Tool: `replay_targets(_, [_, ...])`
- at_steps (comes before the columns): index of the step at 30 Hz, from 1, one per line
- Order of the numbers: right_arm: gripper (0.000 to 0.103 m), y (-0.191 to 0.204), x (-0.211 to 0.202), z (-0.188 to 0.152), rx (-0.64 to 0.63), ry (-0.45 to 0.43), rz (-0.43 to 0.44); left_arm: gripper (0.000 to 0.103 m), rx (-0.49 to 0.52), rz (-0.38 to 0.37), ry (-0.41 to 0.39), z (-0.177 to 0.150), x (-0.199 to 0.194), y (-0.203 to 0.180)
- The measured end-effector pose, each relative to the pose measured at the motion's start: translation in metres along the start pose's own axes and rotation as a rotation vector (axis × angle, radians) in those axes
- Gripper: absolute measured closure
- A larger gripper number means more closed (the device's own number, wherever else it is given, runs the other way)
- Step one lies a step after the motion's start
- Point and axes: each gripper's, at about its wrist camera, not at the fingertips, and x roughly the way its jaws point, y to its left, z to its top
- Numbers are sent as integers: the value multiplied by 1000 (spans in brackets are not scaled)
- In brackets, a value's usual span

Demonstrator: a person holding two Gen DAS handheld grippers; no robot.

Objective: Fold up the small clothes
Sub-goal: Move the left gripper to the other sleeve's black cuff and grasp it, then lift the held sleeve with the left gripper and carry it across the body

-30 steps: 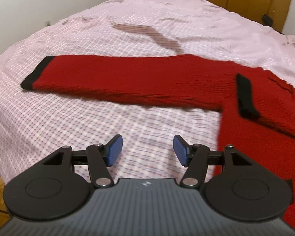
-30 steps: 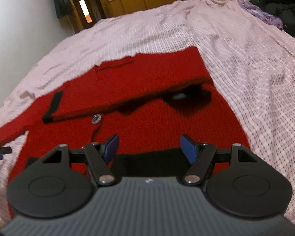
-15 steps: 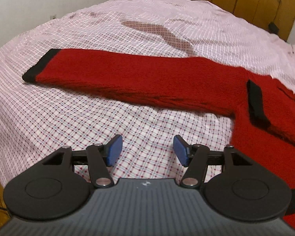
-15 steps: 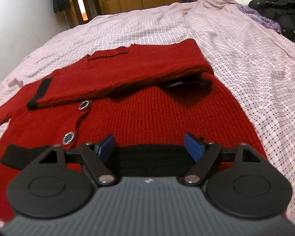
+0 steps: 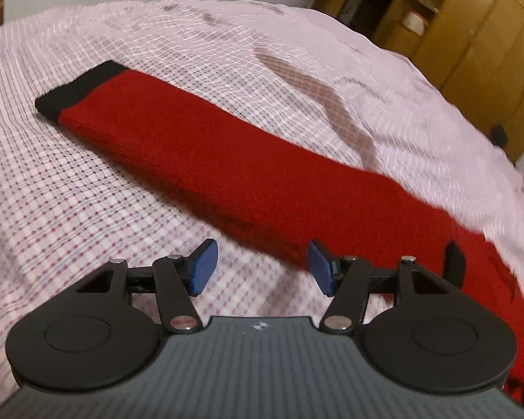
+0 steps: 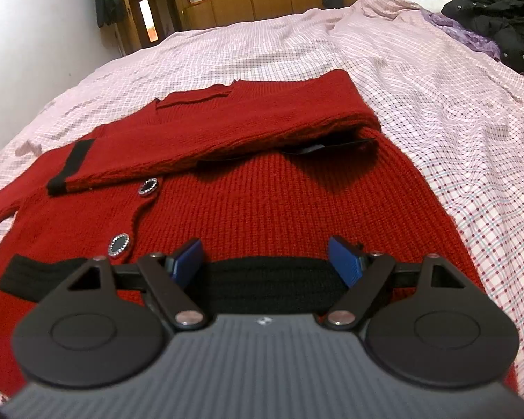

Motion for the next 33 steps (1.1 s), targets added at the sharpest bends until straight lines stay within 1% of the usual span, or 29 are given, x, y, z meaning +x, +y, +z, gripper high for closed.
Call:
replay_targets(3, [22,0,1,0,0,3,-1,38,-43,5,-14,7,12,4])
replay_targets(7, [20,1,4,1,0,11,-7,38,-56,17,-44,13,23,7])
replay_targets(10, [17,4,6,1,-10,12,-14,38,-28,38,-68,15,31,4])
replay_targets(14, [16,4,6,0,-13,8,-9,38,26,52,-97,18,39,-4])
replay_targets(17, [16,3,5,-1,-12,2,-2,40,91,58,-112,19,40,-10])
replay_targets(19, [16,3,4,-1,-8,-2,0,51,138,45,-134,19,35,-15])
replay_targets(20, [16,2,3,0,-3,-3,2,53,165,33,-148,18,32,-18])
replay_targets(22, [16,0,1,2,16,-5,11,61,202,9,-172,17,24,-22])
replay_targets(24, [17,-2,-2,4,41,-11,25,65,226,-17,-190,18,15,-27])
replay_targets(28, [18,-7,-11,7,77,-31,52,74,235,-72,-225,20,-6,-37])
replay_targets(32, [18,-9,-19,7,89,-59,71,78,251,-134,-256,20,-28,-51])
replay_targets(33, [18,-10,-21,7,91,-65,74,84,260,-154,-265,19,-34,-56])
